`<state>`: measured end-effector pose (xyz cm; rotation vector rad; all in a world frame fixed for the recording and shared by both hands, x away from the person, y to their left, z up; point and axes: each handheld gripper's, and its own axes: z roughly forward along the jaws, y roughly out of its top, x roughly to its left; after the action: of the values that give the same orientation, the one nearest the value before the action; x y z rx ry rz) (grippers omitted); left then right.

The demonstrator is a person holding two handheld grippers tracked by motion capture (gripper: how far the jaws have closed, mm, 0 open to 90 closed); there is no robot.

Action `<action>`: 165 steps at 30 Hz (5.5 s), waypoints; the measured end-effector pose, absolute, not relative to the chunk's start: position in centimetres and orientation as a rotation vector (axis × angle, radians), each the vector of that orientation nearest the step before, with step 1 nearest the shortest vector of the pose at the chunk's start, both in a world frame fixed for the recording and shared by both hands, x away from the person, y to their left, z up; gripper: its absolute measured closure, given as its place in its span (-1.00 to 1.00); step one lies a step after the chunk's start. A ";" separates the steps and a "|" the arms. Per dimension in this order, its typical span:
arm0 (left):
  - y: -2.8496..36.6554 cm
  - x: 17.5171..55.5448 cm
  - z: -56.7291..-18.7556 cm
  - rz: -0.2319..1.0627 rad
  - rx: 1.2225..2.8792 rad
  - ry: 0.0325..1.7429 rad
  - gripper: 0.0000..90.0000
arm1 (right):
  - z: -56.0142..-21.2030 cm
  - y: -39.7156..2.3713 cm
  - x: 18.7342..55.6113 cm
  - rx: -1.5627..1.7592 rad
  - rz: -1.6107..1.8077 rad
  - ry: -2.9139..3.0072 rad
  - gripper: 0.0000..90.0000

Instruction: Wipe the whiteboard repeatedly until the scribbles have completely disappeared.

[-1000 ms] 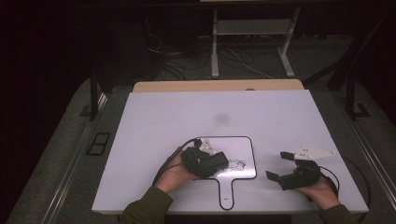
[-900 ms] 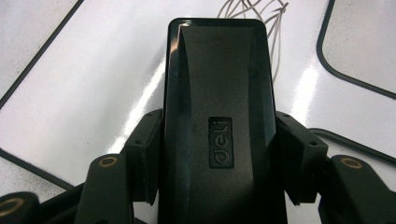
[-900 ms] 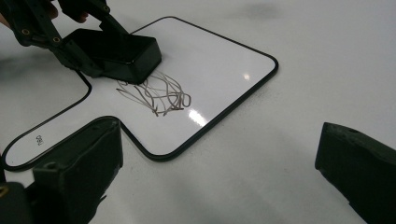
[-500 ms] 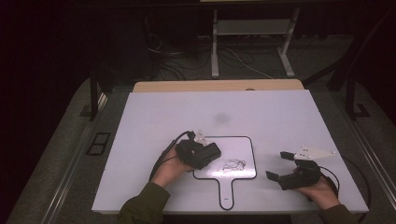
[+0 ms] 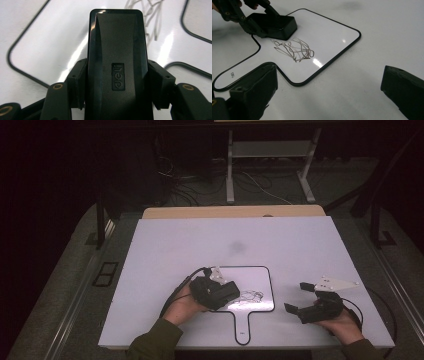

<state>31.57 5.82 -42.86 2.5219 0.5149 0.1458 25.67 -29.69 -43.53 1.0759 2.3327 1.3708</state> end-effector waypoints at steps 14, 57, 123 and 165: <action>6.8 35.0 -42.9 0.198 2.483 0.646 -0.12 | -43.6 -29.7 25.7 1.080 1.368 2.333 -1.00; 4.8 33.5 -42.6 0.107 2.484 0.540 -0.13 | -43.5 -29.8 25.7 1.071 1.365 2.334 -1.00; -0.8 31.9 -42.4 0.110 2.580 0.384 -0.11 | -43.5 -29.9 25.7 1.079 1.362 2.324 -1.00; -3.0 33.2 -42.4 0.110 2.588 0.368 -0.12 | -43.6 -29.9 25.7 1.068 1.354 2.328 -1.00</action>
<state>33.23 -3.01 -42.38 2.5879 0.3677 0.1103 25.73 -29.86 -43.56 1.0685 2.3282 1.3537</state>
